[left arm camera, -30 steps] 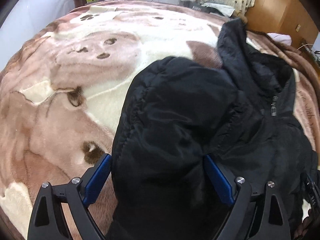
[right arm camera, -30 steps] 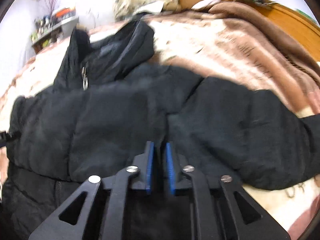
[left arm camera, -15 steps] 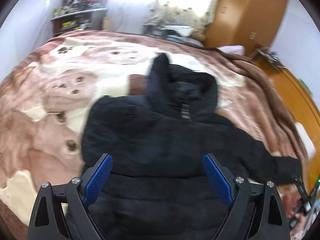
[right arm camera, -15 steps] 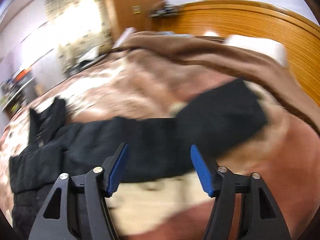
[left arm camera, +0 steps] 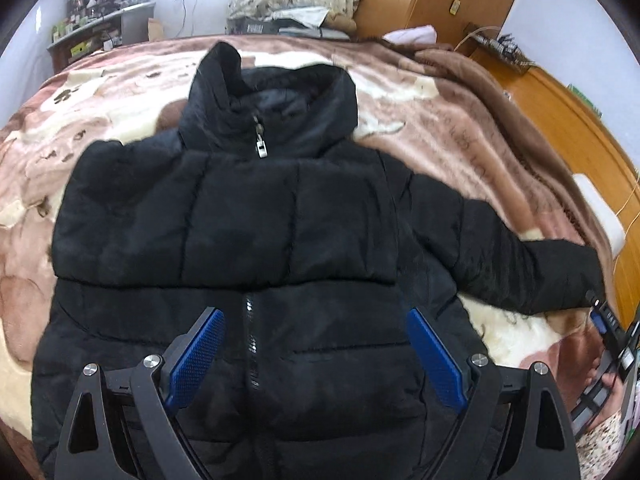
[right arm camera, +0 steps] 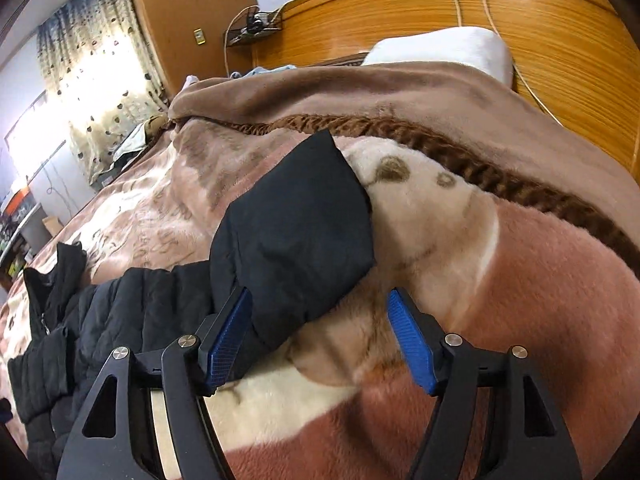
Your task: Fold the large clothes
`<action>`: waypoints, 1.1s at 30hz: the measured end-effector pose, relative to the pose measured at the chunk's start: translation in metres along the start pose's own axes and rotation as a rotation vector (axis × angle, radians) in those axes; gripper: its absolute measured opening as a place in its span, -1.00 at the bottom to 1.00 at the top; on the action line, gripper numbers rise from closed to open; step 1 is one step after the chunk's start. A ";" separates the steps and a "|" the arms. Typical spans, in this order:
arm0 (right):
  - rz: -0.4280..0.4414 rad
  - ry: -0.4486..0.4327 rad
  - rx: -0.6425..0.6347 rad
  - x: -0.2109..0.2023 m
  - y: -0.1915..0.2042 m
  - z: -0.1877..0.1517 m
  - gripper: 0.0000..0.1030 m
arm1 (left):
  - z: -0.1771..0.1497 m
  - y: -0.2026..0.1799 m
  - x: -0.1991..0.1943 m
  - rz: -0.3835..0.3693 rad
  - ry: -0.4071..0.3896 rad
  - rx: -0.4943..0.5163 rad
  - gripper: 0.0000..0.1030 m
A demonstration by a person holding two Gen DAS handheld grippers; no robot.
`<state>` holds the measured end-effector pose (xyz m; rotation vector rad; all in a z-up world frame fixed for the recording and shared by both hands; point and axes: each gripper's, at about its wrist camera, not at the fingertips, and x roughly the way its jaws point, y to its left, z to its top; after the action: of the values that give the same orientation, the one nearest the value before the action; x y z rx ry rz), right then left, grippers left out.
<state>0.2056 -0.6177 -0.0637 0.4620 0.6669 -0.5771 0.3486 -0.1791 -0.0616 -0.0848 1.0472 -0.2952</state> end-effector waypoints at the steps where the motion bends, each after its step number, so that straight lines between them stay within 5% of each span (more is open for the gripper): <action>1: 0.006 0.001 0.003 0.003 0.000 0.001 0.36 | -0.003 0.001 0.004 0.000 0.008 -0.005 0.79; 5: 0.046 0.008 0.021 0.011 0.001 0.004 0.31 | -0.009 0.003 0.021 0.014 0.048 -0.004 0.79; 9: 0.025 -0.007 0.005 0.011 0.007 0.007 -0.58 | -0.012 0.012 0.024 0.020 0.061 -0.018 0.79; 12: 0.042 0.005 -0.005 0.010 0.010 0.011 -0.85 | -0.014 0.020 0.023 0.023 0.064 -0.034 0.79; 21: 0.176 -0.088 -0.113 -0.040 0.069 0.027 -0.90 | -0.017 0.041 0.008 0.017 0.034 -0.049 0.79; 33: 0.496 -0.083 -0.312 -0.082 0.230 0.011 -0.90 | -0.023 0.112 -0.021 0.007 -0.014 -0.160 0.79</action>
<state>0.3018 -0.4235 0.0488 0.2917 0.5250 -0.0199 0.3411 -0.0645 -0.0786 -0.2266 1.0560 -0.2042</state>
